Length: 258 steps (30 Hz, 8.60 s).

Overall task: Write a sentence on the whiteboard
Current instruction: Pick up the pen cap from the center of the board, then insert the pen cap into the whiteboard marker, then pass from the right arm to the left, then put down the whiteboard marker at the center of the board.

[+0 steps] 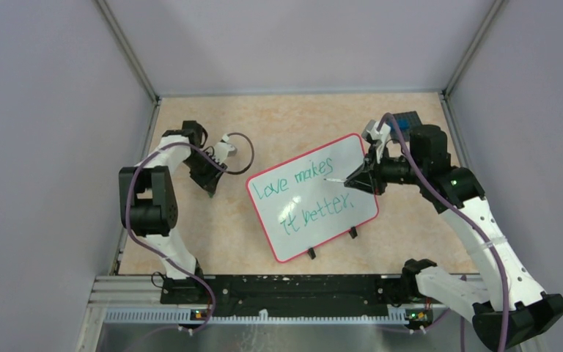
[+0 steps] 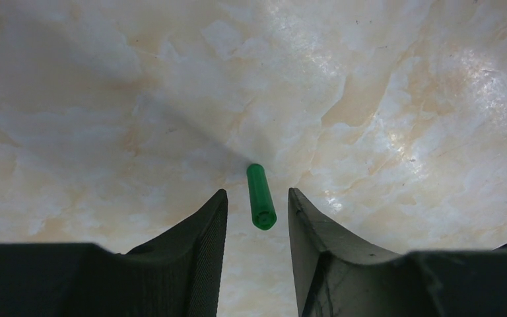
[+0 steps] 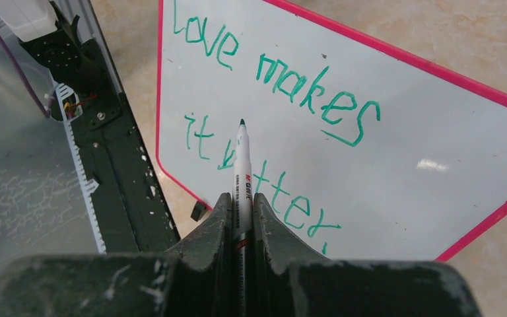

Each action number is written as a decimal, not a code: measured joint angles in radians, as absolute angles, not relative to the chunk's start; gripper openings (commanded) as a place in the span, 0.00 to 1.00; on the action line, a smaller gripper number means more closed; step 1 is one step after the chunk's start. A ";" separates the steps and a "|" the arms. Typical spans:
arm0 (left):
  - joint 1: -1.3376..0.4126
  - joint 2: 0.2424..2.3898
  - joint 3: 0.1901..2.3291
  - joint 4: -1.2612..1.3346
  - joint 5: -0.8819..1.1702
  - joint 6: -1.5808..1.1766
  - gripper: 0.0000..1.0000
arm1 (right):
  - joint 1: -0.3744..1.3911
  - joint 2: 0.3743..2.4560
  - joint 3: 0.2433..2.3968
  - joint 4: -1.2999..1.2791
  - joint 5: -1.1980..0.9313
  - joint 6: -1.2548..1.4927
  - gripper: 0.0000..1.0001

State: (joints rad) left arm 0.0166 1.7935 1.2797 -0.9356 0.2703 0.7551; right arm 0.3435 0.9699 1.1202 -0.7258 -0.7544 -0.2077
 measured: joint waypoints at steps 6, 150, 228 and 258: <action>0.006 1.826 1.246 -0.910 0.249 0.751 0.27 | 0.344 0.972 1.120 -0.727 -0.754 -0.208 0.00; -0.351 1.206 0.989 0.501 1.219 -0.915 0.20 | 0.573 1.298 1.344 -0.230 -0.969 0.342 0.00; -0.635 1.509 1.900 -0.999 0.142 0.500 0.00 | 0.336 1.149 1.266 -0.303 -0.901 0.471 0.73; 0.196 1.636 1.180 -0.851 0.374 0.341 0.02 | 0.049 0.991 1.149 -0.588 -0.822 0.042 0.83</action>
State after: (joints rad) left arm 0.1959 1.6356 1.1797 -0.8513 0.3744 0.3412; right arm 0.0494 0.9905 1.1492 -0.5884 -0.8223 0.0422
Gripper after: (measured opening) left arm 0.046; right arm 0.823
